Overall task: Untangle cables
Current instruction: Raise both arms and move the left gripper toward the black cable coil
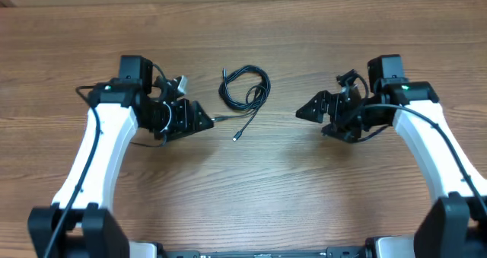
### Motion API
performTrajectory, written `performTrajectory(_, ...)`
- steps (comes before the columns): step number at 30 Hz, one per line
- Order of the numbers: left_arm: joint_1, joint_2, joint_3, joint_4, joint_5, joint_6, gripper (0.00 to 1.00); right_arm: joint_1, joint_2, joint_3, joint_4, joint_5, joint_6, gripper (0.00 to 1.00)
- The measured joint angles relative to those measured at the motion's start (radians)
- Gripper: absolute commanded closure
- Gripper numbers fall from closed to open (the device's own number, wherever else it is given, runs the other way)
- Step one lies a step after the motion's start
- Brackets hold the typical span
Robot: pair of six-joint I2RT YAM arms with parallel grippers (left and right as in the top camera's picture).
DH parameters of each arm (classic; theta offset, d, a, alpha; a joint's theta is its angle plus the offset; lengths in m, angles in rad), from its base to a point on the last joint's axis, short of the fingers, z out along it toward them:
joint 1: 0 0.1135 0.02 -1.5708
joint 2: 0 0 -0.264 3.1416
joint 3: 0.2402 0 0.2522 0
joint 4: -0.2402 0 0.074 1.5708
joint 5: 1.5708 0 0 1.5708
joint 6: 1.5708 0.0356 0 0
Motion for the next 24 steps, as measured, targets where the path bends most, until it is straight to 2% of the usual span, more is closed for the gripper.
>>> performTrajectory(1, 0.000, 0.021, 0.000, 0.009, 0.001, 0.003, 0.83, 0.000, 0.009, 0.000, 0.006, -0.005, 0.003, 0.41)
performTrajectory(2, 0.000, 0.043, 0.000, 0.021, 0.000, 0.003, 0.92, 0.000, 0.015, 0.000, 0.015, -0.008, -0.002, 0.55)
performTrajectory(3, 0.000, 0.063, 0.000, 0.040, 0.000, -0.003, 0.96, 0.000, 0.018, 0.000, 0.023, -0.010, -0.001, 0.67)
performTrajectory(4, 0.000, 0.082, 0.000, 0.063, -0.004, -0.003, 0.96, 0.000, 0.018, 0.000, 0.035, -0.009, -0.002, 0.84)
performTrajectory(5, 0.000, 0.099, 0.000, 0.085, -0.009, 0.000, 0.96, 0.000, 0.018, 0.000, 0.046, -0.007, -0.002, 0.96)
performTrajectory(10, 0.000, 0.198, 0.000, 0.196, -0.029, -0.048, 0.96, 0.000, 0.018, 0.000, 0.082, 0.033, -0.002, 0.96)
performTrajectory(11, 0.000, 0.217, 0.000, 0.227, -0.033, -0.057, 0.96, 0.000, 0.018, 0.000, 0.085, 0.047, -0.002, 0.94)
performTrajectory(12, -0.003, 0.234, 0.001, 0.251, -0.038, -0.068, 0.95, 0.000, 0.018, 0.000, 0.086, 0.055, -0.001, 0.82)
performTrajectory(15, -0.017, 0.278, 0.002, 0.309, -0.067, -0.108, 0.84, 0.000, 0.018, 0.000, 0.093, 0.084, -0.003, 0.58)
performTrajectory(19, -0.046, 0.304, 0.002, 0.379, -0.145, -0.184, 0.69, 0.000, 0.018, 0.000, 0.097, 0.102, 0.000, 0.00)
performTrajectory(22, -0.074, 0.305, 0.002, 0.428, -0.210, -0.238, 0.53, 0.000, 0.018, 0.000, 0.127, 0.118, -0.002, 0.00)
performTrajectory(24, -0.094, 0.305, 0.003, 0.460, -0.247, -0.274, 0.52, 0.000, 0.018, 0.000, 0.148, 0.132, -0.005, 0.00)
